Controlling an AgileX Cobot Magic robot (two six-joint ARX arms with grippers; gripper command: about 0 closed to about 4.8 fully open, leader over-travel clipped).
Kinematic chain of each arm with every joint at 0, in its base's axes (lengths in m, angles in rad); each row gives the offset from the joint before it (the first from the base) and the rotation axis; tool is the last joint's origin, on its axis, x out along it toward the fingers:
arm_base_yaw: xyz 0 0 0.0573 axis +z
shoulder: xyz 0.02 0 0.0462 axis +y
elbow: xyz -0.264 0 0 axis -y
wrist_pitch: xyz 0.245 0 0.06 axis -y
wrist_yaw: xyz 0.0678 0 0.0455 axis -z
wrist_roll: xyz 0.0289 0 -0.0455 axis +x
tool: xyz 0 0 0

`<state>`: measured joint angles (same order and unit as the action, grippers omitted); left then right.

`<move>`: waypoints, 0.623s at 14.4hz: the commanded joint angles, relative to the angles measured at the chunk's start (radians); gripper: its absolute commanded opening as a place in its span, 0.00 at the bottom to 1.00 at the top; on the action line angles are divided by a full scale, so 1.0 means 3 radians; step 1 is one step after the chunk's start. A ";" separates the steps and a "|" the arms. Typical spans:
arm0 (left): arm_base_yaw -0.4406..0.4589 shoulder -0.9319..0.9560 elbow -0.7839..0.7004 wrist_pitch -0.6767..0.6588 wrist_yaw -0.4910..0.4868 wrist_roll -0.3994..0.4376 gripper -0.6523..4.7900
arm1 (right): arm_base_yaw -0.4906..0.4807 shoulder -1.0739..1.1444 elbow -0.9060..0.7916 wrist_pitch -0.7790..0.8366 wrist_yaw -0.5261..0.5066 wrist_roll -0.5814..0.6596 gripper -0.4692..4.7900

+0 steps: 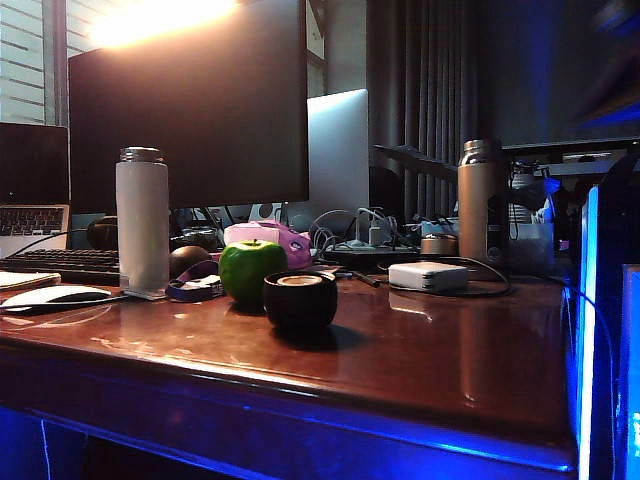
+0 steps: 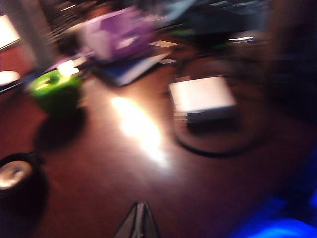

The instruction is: Stack the black thermos bottle cap from the table onto the green apple.

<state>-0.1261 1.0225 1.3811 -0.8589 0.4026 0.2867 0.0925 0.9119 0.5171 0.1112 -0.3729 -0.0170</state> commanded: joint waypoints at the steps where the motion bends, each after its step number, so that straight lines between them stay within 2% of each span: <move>1: 0.0004 -0.0009 0.0005 0.0106 0.0006 -0.0022 0.11 | 0.0167 0.0393 0.0014 0.0593 0.0130 0.0295 0.09; 2: 0.0004 -0.0008 0.0005 0.0100 0.0006 -0.0022 0.11 | 0.0173 0.0554 0.0013 0.0735 0.0023 0.0136 0.25; 3: 0.0004 -0.0008 0.0005 0.0100 0.0008 -0.0023 0.11 | 0.0181 0.0732 0.0011 0.0922 -0.0266 -0.0038 0.66; 4: 0.0004 -0.0009 0.0005 0.0100 0.0008 -0.0023 0.11 | 0.0221 0.0935 0.0011 0.1171 -0.0477 -0.0032 0.99; 6: 0.0004 -0.0008 0.0005 0.0099 0.0008 -0.0022 0.11 | 0.0362 0.1322 0.0011 0.1574 -0.0552 -0.0034 1.00; 9: 0.0004 -0.0008 -0.0001 0.0100 0.0008 -0.0023 0.11 | 0.0707 0.1850 0.0010 0.2073 -0.0467 -0.0034 1.00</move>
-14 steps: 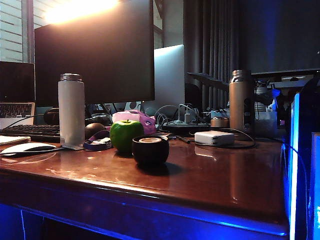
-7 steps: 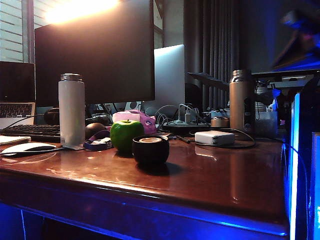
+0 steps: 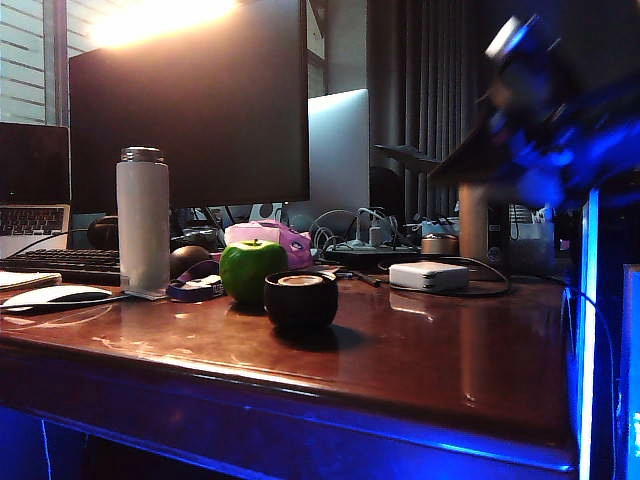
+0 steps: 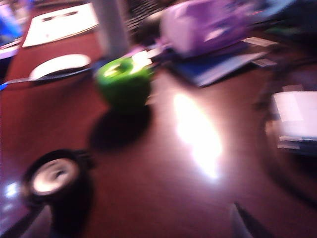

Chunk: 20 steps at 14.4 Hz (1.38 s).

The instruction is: Stack the black thermos bottle cap from the table onto the green apple.

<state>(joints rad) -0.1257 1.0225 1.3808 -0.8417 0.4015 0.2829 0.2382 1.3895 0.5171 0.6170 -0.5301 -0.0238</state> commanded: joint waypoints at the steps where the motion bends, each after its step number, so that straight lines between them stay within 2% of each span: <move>1: 0.0003 -0.0008 0.0000 0.0042 0.0011 -0.0010 0.11 | 0.0361 0.0407 0.0010 0.0600 0.0117 -0.0013 1.00; 4: 0.0003 -0.0008 0.0000 0.0042 0.0011 -0.0010 0.11 | 0.0649 0.0755 0.0010 0.1297 0.0402 -0.0051 1.00; 9: 0.0003 -0.0008 0.0000 0.0042 0.0011 -0.0010 0.11 | 0.0693 0.1266 0.0011 0.1775 0.0338 -0.0051 1.00; 15: 0.0003 -0.0008 0.0000 0.0042 0.0011 -0.0010 0.11 | 0.0856 0.1358 0.0013 0.1737 0.0169 -0.0388 1.00; 17: 0.0003 -0.0009 0.0000 0.0042 0.0011 -0.0010 0.11 | 0.0945 0.1358 0.0015 0.1652 0.0192 -0.0544 1.00; 20: 0.0003 -0.0009 -0.0001 0.0042 0.0011 -0.0010 0.11 | 0.1016 0.1358 0.0111 0.1372 0.0301 -0.0561 1.00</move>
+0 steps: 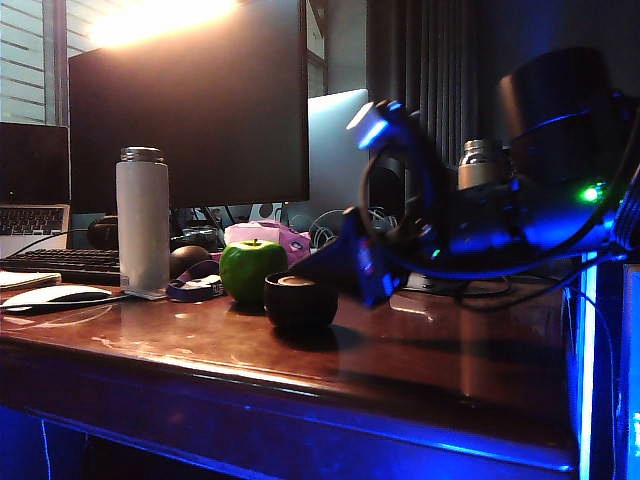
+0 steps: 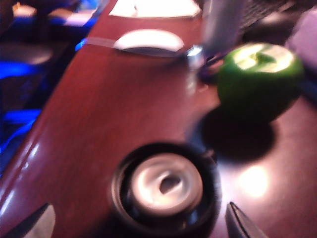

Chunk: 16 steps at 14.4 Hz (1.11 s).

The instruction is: Stack the black thermos bottle cap from the table onto the green apple.

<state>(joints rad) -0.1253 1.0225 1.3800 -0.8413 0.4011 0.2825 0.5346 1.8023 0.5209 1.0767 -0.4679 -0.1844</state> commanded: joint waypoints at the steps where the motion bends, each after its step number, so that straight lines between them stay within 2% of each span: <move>1: 0.0001 -0.0009 0.0001 0.0039 0.0013 -0.0009 0.11 | 0.0029 -0.0010 0.0155 -0.0200 0.0098 -0.0027 1.00; 16: 0.0001 -0.0008 0.0001 0.0038 0.0011 -0.0009 0.11 | 0.0117 0.0404 0.0629 -0.0660 0.0144 -0.0359 1.00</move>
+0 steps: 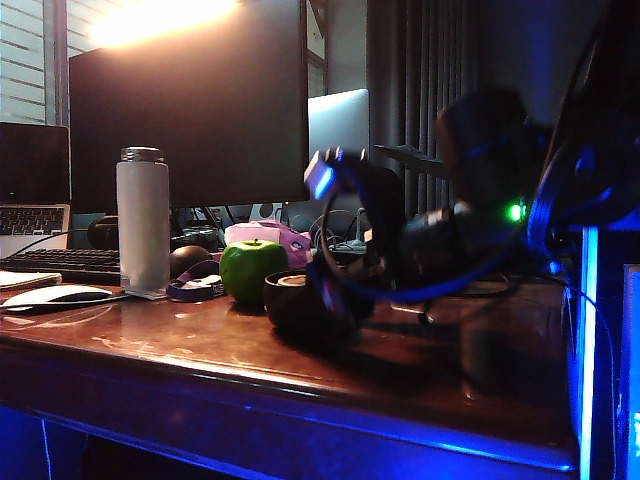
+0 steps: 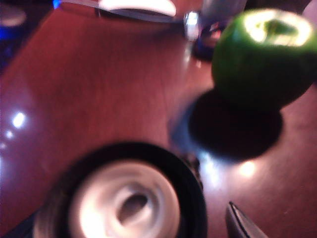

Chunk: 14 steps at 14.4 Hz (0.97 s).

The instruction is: Stack the black thermos bottle cap from the table onto the green apple.

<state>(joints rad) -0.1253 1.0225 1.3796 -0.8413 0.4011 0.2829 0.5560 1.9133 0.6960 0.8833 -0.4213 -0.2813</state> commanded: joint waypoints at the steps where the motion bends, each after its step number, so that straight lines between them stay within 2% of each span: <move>1: 0.0001 -0.0008 0.0003 0.0039 0.0014 -0.0010 0.11 | 0.0052 0.0034 0.0046 -0.0029 -0.0008 -0.0053 1.00; 10: 0.0001 -0.0008 0.0003 0.0041 0.0013 -0.0010 0.11 | 0.0067 0.0036 0.0046 -0.0050 0.0089 -0.0112 1.00; 11: 0.0001 -0.0008 0.0003 0.0041 0.0013 -0.0010 0.11 | 0.0069 0.0036 0.0046 -0.0042 0.0089 -0.0112 0.92; 12: 0.0001 -0.0008 0.0003 0.0041 0.0013 -0.0010 0.11 | 0.0070 0.0036 0.0046 -0.0039 0.0090 -0.0112 0.68; 13: 0.0001 -0.0008 0.0003 0.0041 0.0013 -0.0010 0.11 | 0.0070 0.0036 0.0045 -0.0041 0.0089 -0.0112 0.48; 14: 0.0001 -0.0008 0.0003 0.0041 0.0013 -0.0010 0.11 | 0.0070 0.0036 0.0045 -0.0038 0.0089 -0.0112 0.46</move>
<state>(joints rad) -0.1253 1.0225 1.3796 -0.8413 0.4011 0.2829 0.5751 1.9278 0.7059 0.8608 -0.3927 -0.3149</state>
